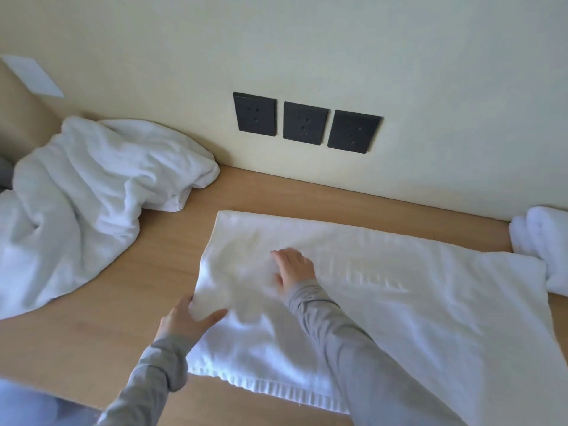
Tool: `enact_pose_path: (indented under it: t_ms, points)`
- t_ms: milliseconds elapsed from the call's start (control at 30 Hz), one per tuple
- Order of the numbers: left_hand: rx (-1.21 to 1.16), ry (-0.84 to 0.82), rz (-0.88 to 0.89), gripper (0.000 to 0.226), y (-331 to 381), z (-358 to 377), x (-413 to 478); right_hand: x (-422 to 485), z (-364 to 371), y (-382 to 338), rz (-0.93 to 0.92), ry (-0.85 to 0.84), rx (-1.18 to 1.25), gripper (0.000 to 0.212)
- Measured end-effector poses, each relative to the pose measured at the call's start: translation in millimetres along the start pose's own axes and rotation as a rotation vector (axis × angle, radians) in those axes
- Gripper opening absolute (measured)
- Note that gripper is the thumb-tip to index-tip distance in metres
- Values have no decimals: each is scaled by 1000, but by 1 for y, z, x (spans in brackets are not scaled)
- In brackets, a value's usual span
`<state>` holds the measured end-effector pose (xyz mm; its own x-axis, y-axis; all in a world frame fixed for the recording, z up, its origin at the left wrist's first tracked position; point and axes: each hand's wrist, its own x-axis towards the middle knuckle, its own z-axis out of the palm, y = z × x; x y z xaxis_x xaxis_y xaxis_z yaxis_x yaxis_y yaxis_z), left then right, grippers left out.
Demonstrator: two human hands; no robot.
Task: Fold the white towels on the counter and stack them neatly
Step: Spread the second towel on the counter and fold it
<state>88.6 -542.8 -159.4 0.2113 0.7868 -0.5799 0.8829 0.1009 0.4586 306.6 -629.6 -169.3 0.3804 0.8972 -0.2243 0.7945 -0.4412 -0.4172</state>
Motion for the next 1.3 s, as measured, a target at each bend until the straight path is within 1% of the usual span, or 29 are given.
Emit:
enact_pose_path:
  t_ms: [67,167,300,400,533,600,633,667,700,733,800,867,933,967,1000,1033,1100,1167,1233,1267,1300]
  points:
    - [1,-45,6,71,-11,-6,-4,21,4,-17,-55,2,-49,49]
    - [-34,-77,36,49,-19,-11,-6,50,6,-36,-104,-1,-107,48]
    - [-119,-103,97,31,-19,-18,-5,89,4,-56,-81,-7,-125,47]
    - [-152,-133,35,24,-35,-23,-4,114,5,-67,-66,-47,-185,50]
    - [-58,-182,27,20,-69,-24,-2,141,5,-80,-135,-162,-239,72]
    - [-76,-196,25,21,-80,-22,0,151,1,-84,-153,-189,-284,75]
    - [-94,-202,19,21,-83,-22,1,156,0,-85,-157,-193,-326,70]
    - [-103,-203,16,20,-85,-21,2,161,-1,-86,-155,-201,-354,58]
    - [-102,-204,19,20,-84,-21,3,165,-5,-87,-130,-212,-332,45]
    - [-110,-204,16,19,-87,-20,4,172,-6,-92,-122,-243,-312,40]
    - [-124,-192,19,15,-85,-20,6,182,-9,-96,-119,-278,-306,42]
    - [-129,-156,17,14,-81,-23,10,186,-10,-100,-81,-248,-283,43]
    - [-127,-139,24,21,-77,-27,14,179,-7,-106,-19,-165,-313,50]
    - [-133,-139,23,23,-76,-27,16,171,-5,-108,-29,-89,-388,59]
    - [-140,-138,21,24,-74,-28,16,159,-2,-112,-77,-3,-447,65]
    - [-145,-137,17,23,-74,-28,16,144,3,-118,-124,73,-429,66]
    - [-172,-129,5,18,-74,-26,15,104,18,-130,-227,141,-274,51]
    - [-216,-99,0,13,-75,-26,11,54,35,-137,-310,74,-115,32]
    - [-286,-23,-4,9,-76,-26,5,3,52,-140,-390,23,-31,21]
    - [-315,29,-18,7,-78,-26,2,-20,59,-141,-412,8,-3,22]
    - [-333,79,-42,6,-80,-26,-2,-37,67,-141,-425,0,3,29]
